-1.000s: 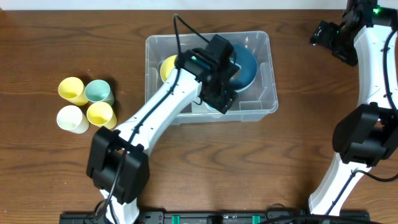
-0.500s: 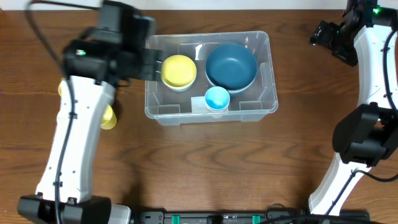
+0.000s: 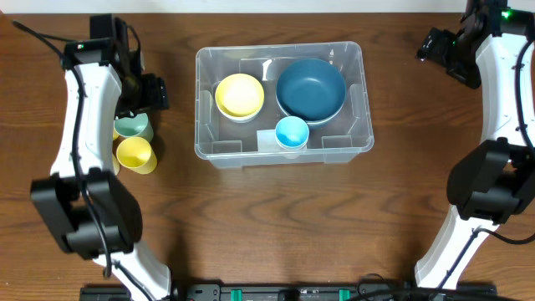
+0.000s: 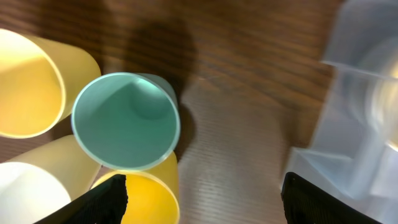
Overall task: Pack container
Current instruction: 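Move the left gripper to the mint green cup and grip its rim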
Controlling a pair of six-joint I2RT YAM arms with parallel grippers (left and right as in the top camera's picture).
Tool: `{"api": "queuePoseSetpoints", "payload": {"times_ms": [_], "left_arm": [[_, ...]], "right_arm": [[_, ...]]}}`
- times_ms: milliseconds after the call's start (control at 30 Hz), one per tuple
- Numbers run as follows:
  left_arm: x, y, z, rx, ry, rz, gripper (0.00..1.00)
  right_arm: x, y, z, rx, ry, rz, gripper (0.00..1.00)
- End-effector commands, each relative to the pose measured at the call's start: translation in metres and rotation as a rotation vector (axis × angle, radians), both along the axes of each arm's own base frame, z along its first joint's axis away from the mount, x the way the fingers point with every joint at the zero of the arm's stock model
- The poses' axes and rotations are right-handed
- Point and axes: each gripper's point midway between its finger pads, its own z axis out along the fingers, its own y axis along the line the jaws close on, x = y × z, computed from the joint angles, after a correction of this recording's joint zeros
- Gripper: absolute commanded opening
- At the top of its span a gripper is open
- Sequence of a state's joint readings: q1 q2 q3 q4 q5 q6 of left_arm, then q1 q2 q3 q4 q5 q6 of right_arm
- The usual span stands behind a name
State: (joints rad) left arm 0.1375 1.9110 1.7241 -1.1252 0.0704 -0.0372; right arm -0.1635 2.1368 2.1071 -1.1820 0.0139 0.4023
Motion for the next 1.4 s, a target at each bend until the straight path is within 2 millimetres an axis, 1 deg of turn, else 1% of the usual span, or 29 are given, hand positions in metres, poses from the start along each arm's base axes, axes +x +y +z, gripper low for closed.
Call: {"api": "queuePoseSetpoints", "payload": {"times_ms": [0, 167, 367, 467, 500, 567, 700, 733, 767, 867, 967, 1067, 1200, 1367], "left_arm": [[-0.004, 0.013, -0.018, -0.001, 0.053, 0.058, 0.80], [-0.004, 0.014, -0.044, -0.011, 0.119, 0.061, 0.75], [-0.006, 0.013, -0.076, -0.021, 0.197, 0.059, 0.74], [-0.008, 0.013, -0.087, -0.025, 0.225, 0.059, 0.73], [-0.008, 0.013, -0.090, -0.026, 0.231, 0.059, 0.68], [-0.007, 0.013, -0.091, -0.026, 0.232, 0.059, 0.61], [-0.007, 0.013, -0.091, -0.026, 0.229, 0.060, 0.40], [-0.007, 0.013, -0.091, -0.026, 0.229, 0.060, 0.32], [-0.007, 0.013, -0.091, -0.026, 0.229, 0.064, 0.26], [-0.006, 0.013, -0.090, -0.029, 0.226, 0.078, 0.14], [-0.006, 0.012, -0.089, -0.029, 0.221, 0.077, 0.06], [-0.005, 0.013, -0.087, -0.029, 0.216, 0.078, 0.06], [-0.002, 0.013, -0.079, -0.026, 0.197, 0.077, 0.06], [0.003, 0.014, -0.052, -0.021, 0.145, 0.082, 0.06]], "right_arm": [[0.001, 0.004, 0.003, 0.006, -0.009, -0.003, 0.99], [0.001, 0.004, 0.003, 0.006, -0.009, -0.003, 0.99], [0.002, 0.004, 0.003, 0.006, -0.009, -0.003, 0.99], [0.001, 0.004, 0.003, 0.006, -0.009, -0.003, 0.99], [0.002, 0.004, 0.003, 0.006, -0.009, -0.003, 0.99], [0.001, 0.004, 0.003, 0.006, -0.009, -0.003, 0.99], [0.001, 0.004, 0.003, 0.006, -0.009, -0.003, 0.99], [0.002, 0.004, 0.003, 0.006, -0.009, -0.003, 0.99], [0.001, 0.004, 0.003, 0.006, -0.009, -0.003, 0.99], [0.001, 0.004, 0.003, 0.006, -0.009, -0.003, 0.99], [0.001, 0.004, 0.003, 0.006, -0.009, -0.003, 0.99], [0.002, 0.004, 0.003, 0.006, -0.009, -0.003, 0.99], [0.001, 0.004, 0.003, 0.006, -0.009, -0.003, 0.99], [0.002, 0.004, 0.003, 0.006, -0.009, -0.003, 0.99]]}}
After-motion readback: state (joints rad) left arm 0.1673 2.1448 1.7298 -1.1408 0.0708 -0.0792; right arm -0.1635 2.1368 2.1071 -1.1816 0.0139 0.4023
